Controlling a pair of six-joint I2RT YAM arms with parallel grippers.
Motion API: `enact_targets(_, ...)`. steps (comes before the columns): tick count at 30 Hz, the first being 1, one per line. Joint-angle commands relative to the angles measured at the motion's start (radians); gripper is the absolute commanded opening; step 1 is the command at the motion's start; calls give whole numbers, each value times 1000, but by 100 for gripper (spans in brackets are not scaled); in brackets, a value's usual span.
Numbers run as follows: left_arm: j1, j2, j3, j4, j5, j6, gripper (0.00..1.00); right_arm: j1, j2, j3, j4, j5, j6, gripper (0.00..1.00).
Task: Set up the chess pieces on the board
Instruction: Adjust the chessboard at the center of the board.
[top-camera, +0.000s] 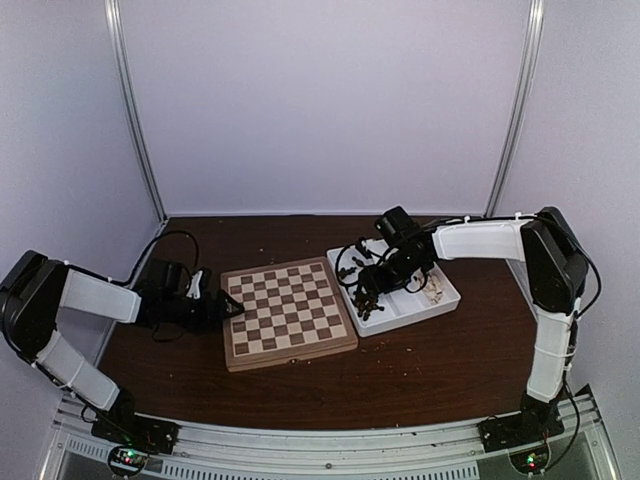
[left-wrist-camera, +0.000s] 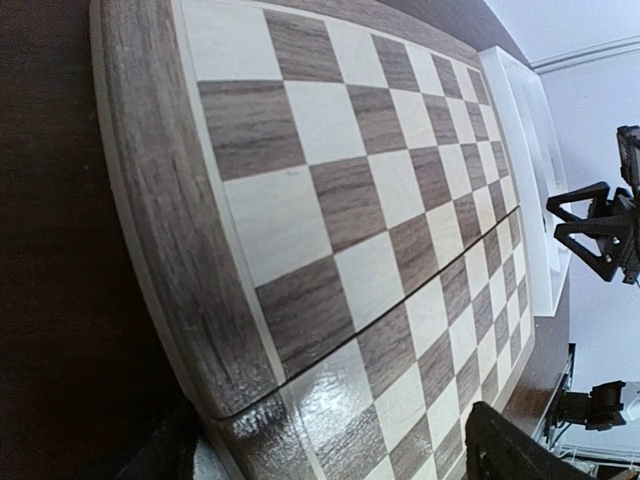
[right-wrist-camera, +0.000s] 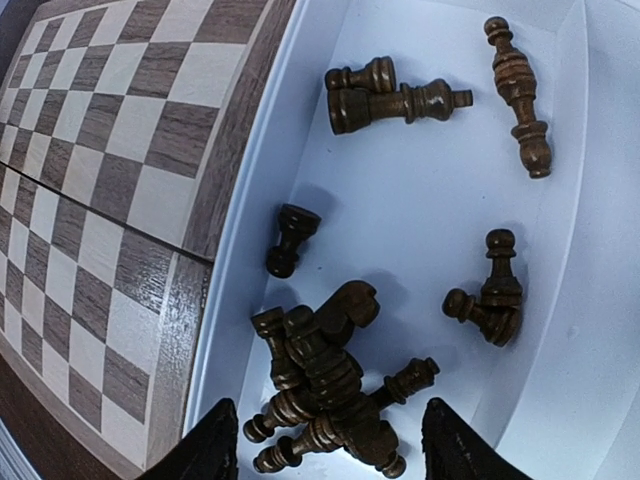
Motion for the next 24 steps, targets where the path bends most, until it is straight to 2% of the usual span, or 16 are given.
enact_targets(1,-19,30,25,38,54,-18,93,6,7,28,-32,31,-20,61)
enact_targets(6,-19,-3,46,-32,12,18,94,5,21,36,-41,51,-24,57)
enact_targets(16,-19,-269,53,-275,-229,127,96,6,63,64,-43,64,-29,53)
enact_targets(24,-19,-373,62,-323,-266,159,96,6,73,70,-38,56,-25,50)
